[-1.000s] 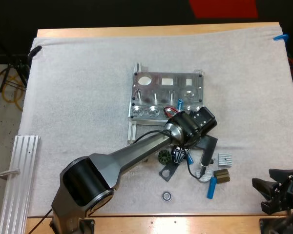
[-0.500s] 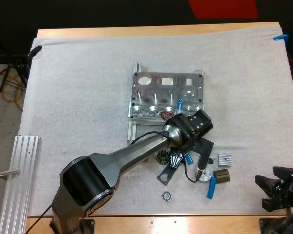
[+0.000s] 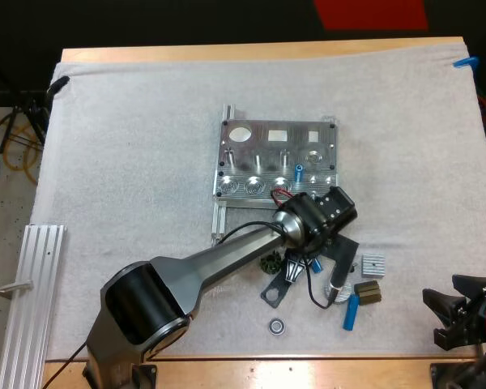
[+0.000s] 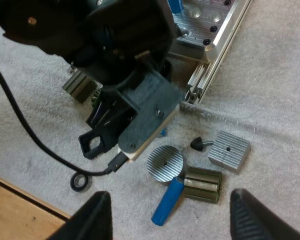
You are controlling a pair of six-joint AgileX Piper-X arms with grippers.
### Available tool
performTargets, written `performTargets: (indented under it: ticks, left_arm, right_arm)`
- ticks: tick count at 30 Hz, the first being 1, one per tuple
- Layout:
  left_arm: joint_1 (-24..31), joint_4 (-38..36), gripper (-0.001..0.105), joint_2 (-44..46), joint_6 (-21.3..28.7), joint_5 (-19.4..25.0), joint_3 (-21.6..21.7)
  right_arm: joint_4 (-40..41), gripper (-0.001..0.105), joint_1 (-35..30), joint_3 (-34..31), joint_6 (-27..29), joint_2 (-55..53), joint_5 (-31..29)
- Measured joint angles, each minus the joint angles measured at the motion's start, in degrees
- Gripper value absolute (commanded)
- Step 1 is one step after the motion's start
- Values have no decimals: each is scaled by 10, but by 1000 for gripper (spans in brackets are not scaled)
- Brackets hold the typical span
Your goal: Load cells from left to right
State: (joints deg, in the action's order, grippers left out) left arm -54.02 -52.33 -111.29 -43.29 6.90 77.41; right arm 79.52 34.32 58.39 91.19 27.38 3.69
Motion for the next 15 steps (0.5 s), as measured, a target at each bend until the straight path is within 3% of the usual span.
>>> performTargets:
  ticks: [5,10,15]
  left_arm:
    - [-7,0,46,0,0,-18,0]
    - [-7,0,69,0,0,-40,0]
    - [-7,0,68,0,0,-43,0]
  right_arm:
    - [0,51,0,0,0,0,0]
    - [0,51,0,0,-12,0,0]
    - [0,51,0,0,-12,0,0]
